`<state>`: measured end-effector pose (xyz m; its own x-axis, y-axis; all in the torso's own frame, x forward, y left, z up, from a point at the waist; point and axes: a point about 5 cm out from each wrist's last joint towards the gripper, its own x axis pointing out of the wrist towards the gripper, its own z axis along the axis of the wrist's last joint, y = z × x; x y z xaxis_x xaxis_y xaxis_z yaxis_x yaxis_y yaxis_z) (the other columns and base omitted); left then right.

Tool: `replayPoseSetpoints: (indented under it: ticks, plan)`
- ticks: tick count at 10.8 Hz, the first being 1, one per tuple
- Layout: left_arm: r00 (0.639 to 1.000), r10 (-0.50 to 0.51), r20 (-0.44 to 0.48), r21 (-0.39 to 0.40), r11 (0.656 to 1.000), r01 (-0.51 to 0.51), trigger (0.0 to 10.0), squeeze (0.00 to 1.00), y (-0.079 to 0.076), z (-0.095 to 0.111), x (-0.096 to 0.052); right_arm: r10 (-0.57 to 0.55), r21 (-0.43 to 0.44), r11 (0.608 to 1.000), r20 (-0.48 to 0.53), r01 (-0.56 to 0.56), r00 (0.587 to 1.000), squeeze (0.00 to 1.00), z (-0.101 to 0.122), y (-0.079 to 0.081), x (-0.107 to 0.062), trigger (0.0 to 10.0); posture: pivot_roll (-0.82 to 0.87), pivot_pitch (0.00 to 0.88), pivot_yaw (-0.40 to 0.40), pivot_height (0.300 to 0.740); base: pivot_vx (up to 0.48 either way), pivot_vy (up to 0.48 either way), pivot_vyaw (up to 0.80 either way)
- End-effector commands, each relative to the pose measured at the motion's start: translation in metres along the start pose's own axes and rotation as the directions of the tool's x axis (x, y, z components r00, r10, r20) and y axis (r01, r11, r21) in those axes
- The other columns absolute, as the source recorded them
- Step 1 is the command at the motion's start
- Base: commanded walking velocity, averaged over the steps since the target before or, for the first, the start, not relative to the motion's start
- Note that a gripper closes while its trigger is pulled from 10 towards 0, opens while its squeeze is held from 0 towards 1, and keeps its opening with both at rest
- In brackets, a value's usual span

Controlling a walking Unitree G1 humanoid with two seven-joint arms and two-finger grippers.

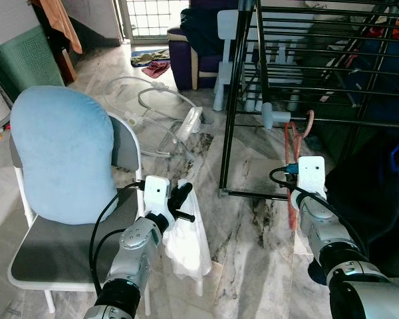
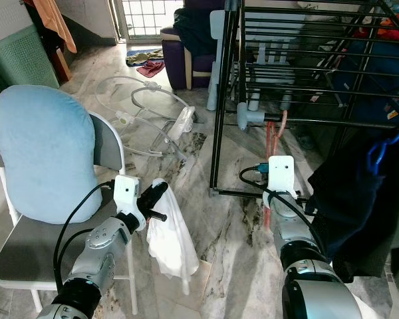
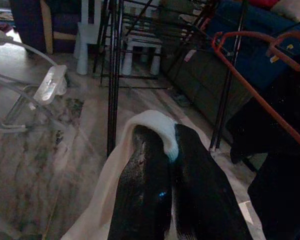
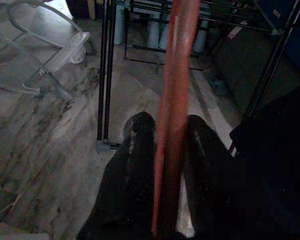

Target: Hang hanger

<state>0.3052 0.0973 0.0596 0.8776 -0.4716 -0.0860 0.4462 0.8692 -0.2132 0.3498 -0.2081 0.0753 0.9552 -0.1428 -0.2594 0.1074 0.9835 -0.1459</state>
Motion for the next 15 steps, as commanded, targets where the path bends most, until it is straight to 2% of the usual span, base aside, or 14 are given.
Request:
replayPoseSetpoints:
  ticks: [1,7,9,11,12,13,14,15]
  plan:
    - [1.0,-0.005,0.001,0.02,1.0,0.005,10.0,0.0,0.0,0.003,0.001,-0.019,0.008,1.0,-0.034,0.019,0.999,0.0,-0.005,-0.004,0.0,0.4,-0.08,0.036,0.003,0.74,0.0,0.0,0.0]
    - [1.0,-0.006,-0.018,0.03,1.0,0.007,10.0,0.0,-0.001,0.001,0.001,0.016,0.008,1.0,-0.034,-0.016,0.999,0.0,-0.011,-0.001,-0.003,0.1,-0.07,0.025,-0.003,0.74,0.0,0.0,0.0]
    - [1.0,-0.002,-0.022,0.032,0.999,0.003,10.0,0.0,0.0,0.0,0.0,0.039,0.009,0.999,-0.017,-0.039,0.999,0.0,-0.018,-0.003,-0.008,2.4,-0.07,0.024,-0.003,0.74,0.0,0.0,0.0]
    - [1.0,-0.006,-0.026,0.033,0.999,0.007,10.0,0.0,-0.001,-0.001,0.001,0.038,0.015,0.999,-0.011,-0.038,0.999,0.0,-0.023,-0.007,-0.012,3.6,-0.08,0.029,0.003,0.74,0.0,0.0,0.0]
    - [1.0,-0.011,-0.028,0.035,0.999,0.011,10.0,0.0,-0.002,0.0,0.001,0.017,0.007,1.0,-0.015,-0.017,1.0,0.0,-0.025,-0.013,-0.013,10.0,-0.08,0.03,0.008,0.74,0.0,0.0,0.0]
    - [1.0,-0.013,-0.028,0.036,0.999,0.014,10.0,0.0,-0.002,0.0,0.002,0.004,0.012,1.0,-0.016,-0.004,1.0,0.0,-0.026,-0.017,-0.014,10.0,-0.08,0.03,0.012,0.74,0.0,0.0,0.0]
    - [0.999,-0.014,-0.03,0.038,0.999,0.015,10.0,0.0,-0.001,0.001,0.002,-0.008,0.013,1.0,-0.014,0.008,1.0,1.0,-0.026,-0.019,-0.014,10.0,-0.09,0.031,0.016,0.74,0.0,0.0,0.0]
    - [0.999,-0.016,-0.032,0.041,0.999,0.017,10.0,0.0,0.0,0.001,0.002,-0.027,0.011,1.0,-0.015,0.027,1.0,1.0,-0.025,-0.022,-0.014,10.0,-0.09,0.03,0.018,0.74,0.0,0.0,0.0]
